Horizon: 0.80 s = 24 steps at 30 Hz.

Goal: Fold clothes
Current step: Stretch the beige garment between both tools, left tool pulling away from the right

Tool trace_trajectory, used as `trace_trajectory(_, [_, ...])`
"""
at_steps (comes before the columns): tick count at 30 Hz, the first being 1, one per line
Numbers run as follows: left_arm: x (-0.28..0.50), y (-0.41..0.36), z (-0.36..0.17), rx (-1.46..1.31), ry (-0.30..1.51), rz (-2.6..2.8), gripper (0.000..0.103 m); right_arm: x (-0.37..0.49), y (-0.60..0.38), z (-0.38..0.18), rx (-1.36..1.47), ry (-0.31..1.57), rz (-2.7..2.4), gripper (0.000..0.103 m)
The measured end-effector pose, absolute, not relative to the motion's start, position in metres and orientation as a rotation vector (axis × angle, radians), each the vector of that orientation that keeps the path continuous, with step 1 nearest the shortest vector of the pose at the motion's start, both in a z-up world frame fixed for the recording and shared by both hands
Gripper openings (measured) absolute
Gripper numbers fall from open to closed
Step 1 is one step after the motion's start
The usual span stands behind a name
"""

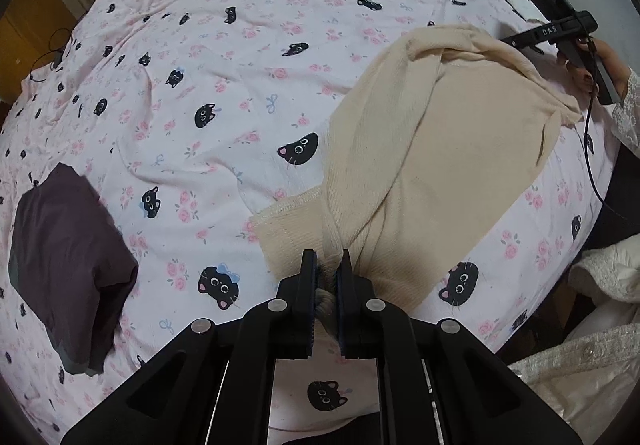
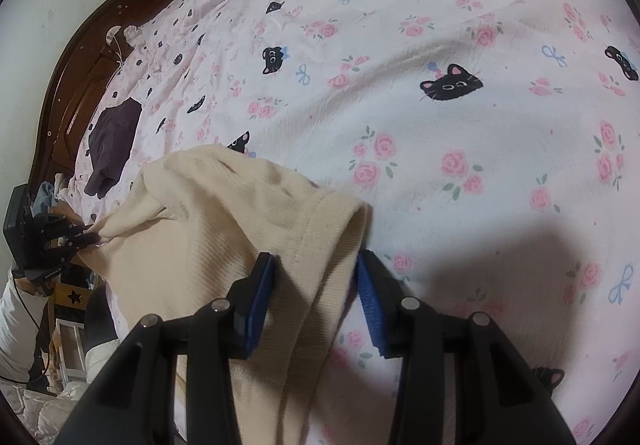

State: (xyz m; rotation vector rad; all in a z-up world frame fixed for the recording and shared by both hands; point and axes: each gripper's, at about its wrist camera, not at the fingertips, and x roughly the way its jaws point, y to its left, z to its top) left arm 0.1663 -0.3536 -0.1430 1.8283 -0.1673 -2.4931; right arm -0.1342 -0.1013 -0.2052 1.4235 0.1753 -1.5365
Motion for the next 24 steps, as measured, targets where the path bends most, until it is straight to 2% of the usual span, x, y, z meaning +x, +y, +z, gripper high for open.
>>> trace_trajectory(6, [0.156, -0.351, -0.14, 1.922, -0.264, -2.455, 0.015, -0.135, -0.101, -0.205, 1.425, 0.176, -1.535, 0.044])
trace_trajectory(15, [0.144, -0.352, -0.137, 1.998, -0.33, -2.408, 0.015, -0.134, -0.102, -0.205, 1.424, 0.181, -1.533, 0.044])
trace_trajectory(20, [0.141, -0.356, -0.137, 1.99, -0.328, -2.392, 0.014, -0.135, -0.101, -0.205, 1.426, 0.177, -1.529, 0.044])
trace_trajectory(24, [0.134, -0.364, -0.131, 1.923, -0.322, -2.387, 0.008, -0.136, -0.101, -0.205, 1.429, 0.174, -1.526, 0.044])
